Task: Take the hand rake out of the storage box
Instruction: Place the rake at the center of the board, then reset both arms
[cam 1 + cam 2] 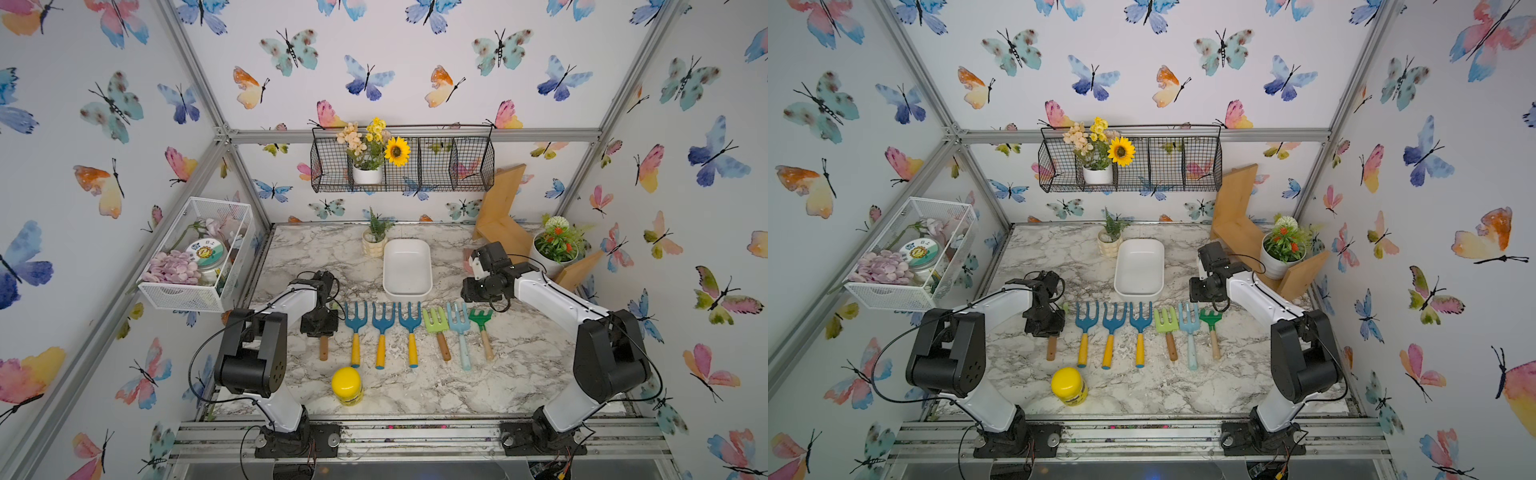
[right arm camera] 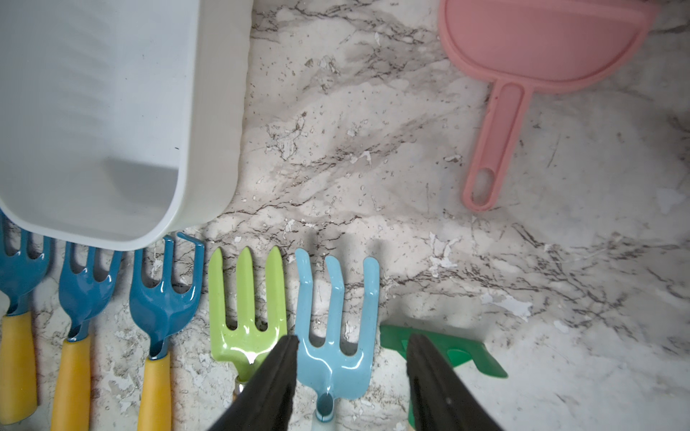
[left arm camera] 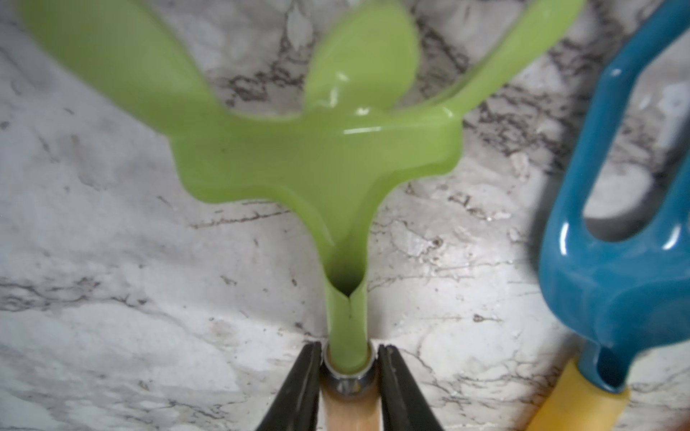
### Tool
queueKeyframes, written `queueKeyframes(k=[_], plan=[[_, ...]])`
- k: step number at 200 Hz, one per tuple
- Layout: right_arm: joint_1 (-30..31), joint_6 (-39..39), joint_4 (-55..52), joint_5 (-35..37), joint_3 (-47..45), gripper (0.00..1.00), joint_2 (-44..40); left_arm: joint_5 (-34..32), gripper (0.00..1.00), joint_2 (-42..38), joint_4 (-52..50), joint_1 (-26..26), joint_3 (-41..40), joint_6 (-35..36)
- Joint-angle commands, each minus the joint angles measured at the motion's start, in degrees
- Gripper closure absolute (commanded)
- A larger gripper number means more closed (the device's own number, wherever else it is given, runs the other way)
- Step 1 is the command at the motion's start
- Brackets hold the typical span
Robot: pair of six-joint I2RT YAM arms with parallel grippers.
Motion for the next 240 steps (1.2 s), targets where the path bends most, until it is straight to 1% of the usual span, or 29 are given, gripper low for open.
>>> queueKeyframes(k=[1,41,76,79,80,81,82,85,87,94,112,128,138,139,143,145,167,183,219,240], plan=[[0.15,-0.65,-0.81,-0.44,0.38,0.46,0.28,-2.51,0.63,0.39,-0.84,-0.36,0.28,-0.15],[0.13,-1.51,-1.78,0.82,1.51,0.44,0.01,-4.62,0.54,-2.00,-2.55,-0.35,2.46,-1.34],[0.13,-3.73,-1.18,4.24,2.15,0.34,-1.08,-3.10,0.53,-8.48,-2.37,-0.35,8.36,-2.27],[0.13,-3.86,-1.05,4.47,2.23,0.33,-1.20,-2.90,0.52,-8.94,-2.04,-0.35,8.80,-2.36],[0.13,-3.85,-1.00,4.54,2.24,0.30,-1.21,-2.88,0.52,-9.06,-1.96,-0.35,8.95,-2.41],[0.13,-3.88,-0.93,4.61,2.24,0.25,-1.26,-2.87,0.52,-9.20,-1.88,-0.35,9.11,-2.39],[0.13,-3.95,-0.81,4.70,2.24,0.23,-1.29,-2.78,0.52,-9.41,-1.80,-0.35,9.28,-2.47],[0.13,-4.04,-0.68,5.03,2.24,0.08,-1.37,-2.57,0.52,-9.82,-1.34,-0.37,9.68,-2.58],[0.19,-4.08,-0.58,5.21,2.24,0.03,-1.44,-2.41,0.51,-10.04,-0.96,-0.35,9.95,-2.67],[0.13,-4.15,0.13,6.00,2.20,0.01,-1.57,-1.42,0.49,-10.88,0.76,-0.37,10.39,-2.77],[0.06,-4.51,3.29,8.09,1.19,0.02,-1.92,1.16,0.44,-12.51,6.90,-0.35,9.98,-3.22],[-0.04,-4.96,8.59,11.24,-1.48,0.01,-2.85,1.00,0.38,-13.45,14.65,-0.13,7.17,-3.68],[-0.33,-5.59,13.07,13.25,-4.08,0.02,-4.15,-0.97,0.33,-13.61,18.34,0.00,5.62,-3.93],[-0.37,-5.68,13.58,13.49,-4.30,0.02,-4.23,-1.25,0.28,-13.63,18.73,0.00,5.39,-3.94],[-0.52,-5.91,15.63,14.50,-5.55,0.01,-4.97,-2.37,0.05,-13.86,20.65,0.07,4.51,-3.99],[-0.61,-5.98,16.73,14.94,-6.21,0.02,-5.28,-2.83,0.00,-14.10,21.83,0.09,3.89,-3.96],[-2.00,-9.33,30.02,17.07,-14.53,0.02,-9.54,-9.85,0.01,-17.28,33.76,0.73,-3.34,-4.12],[-3.66,-11.53,39.25,17.78,-20.64,0.01,-12.12,-10.67,0.01,-19.47,41.75,3.17,-8.90,-3.77],[-8.74,-14.65,53.58,15.48,-30.50,0.01,-12.27,-7.33,0.01,-20.50,53.35,9.47,-19.57,0.51],[-12.36,-13.76,60.22,13.97,-34.40,0.01,-10.52,-4.02,0.01,-24.24,66.74,11.31,-28.92,2.36]])
